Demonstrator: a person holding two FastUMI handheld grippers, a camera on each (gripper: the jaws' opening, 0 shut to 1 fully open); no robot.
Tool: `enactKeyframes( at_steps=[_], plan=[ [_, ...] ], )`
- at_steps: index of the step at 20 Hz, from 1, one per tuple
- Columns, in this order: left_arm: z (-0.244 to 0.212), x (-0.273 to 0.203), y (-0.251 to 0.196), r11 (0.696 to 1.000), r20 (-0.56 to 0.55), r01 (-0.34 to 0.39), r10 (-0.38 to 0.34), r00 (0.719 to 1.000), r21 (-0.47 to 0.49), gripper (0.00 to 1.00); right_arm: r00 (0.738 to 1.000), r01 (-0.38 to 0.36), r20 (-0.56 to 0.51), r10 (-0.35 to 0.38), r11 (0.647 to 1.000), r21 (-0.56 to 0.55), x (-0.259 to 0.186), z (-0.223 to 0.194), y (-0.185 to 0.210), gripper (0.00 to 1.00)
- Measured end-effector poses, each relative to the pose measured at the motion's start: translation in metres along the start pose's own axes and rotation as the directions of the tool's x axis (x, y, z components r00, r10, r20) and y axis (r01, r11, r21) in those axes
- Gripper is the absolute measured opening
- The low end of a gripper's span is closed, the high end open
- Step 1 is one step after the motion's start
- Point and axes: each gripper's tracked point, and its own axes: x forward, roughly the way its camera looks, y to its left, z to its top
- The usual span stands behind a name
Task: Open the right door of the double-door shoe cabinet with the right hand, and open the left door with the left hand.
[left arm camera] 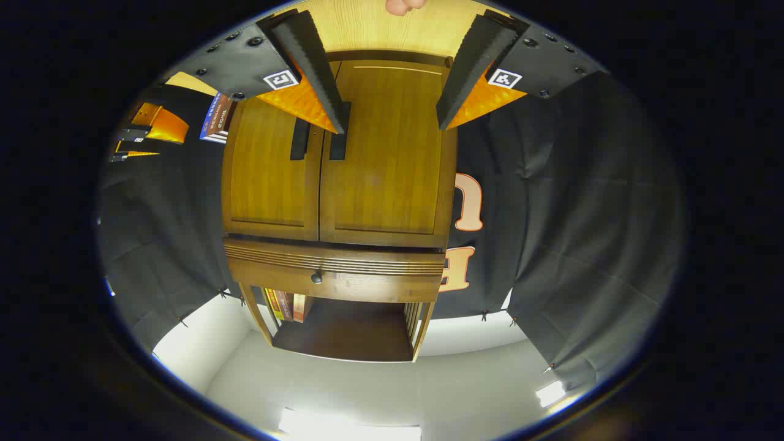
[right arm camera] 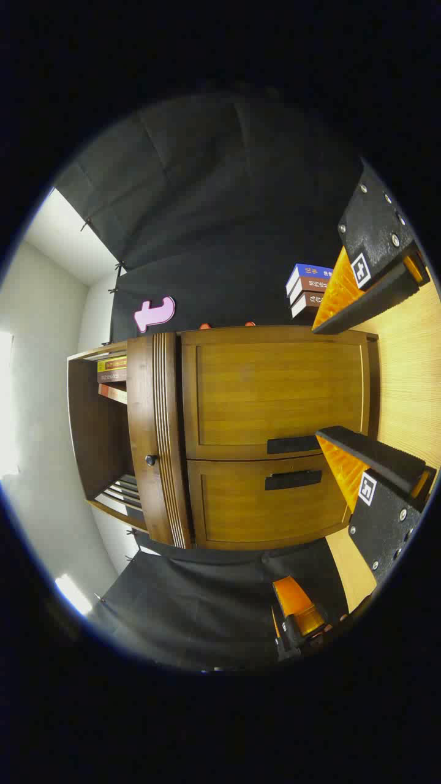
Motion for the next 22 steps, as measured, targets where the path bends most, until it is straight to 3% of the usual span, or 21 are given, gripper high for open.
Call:
enactKeyframes(
  at_steps=[1,5,11,22],
  plan=[
    [0.000,0.000,0.002,1.000,-0.003,-0.005,0.005,1.000,-0.002,0.98,1.000,0.000,-0.002,0.000,1.000,0.001,0.001,-0.001,0.001,1.00],
    [-0.005,0.001,0.007,0.999,-0.031,-0.027,0.026,0.999,-0.037,0.94,1.000,-0.005,-0.009,0.004,1.000,-0.004,0.000,-0.004,0.002,1.00],
    [-0.009,0.004,0.016,0.995,-0.045,-0.051,0.047,0.998,-0.084,0.99,1.000,0.003,-0.003,-0.003,1.000,0.003,0.003,-0.002,-0.002,1.00],
    [-0.005,0.008,0.033,0.994,-0.029,-0.085,0.083,0.996,-0.070,0.99,1.000,0.003,0.007,-0.003,1.000,0.003,0.007,-0.001,0.003,1.00]
  ],
)
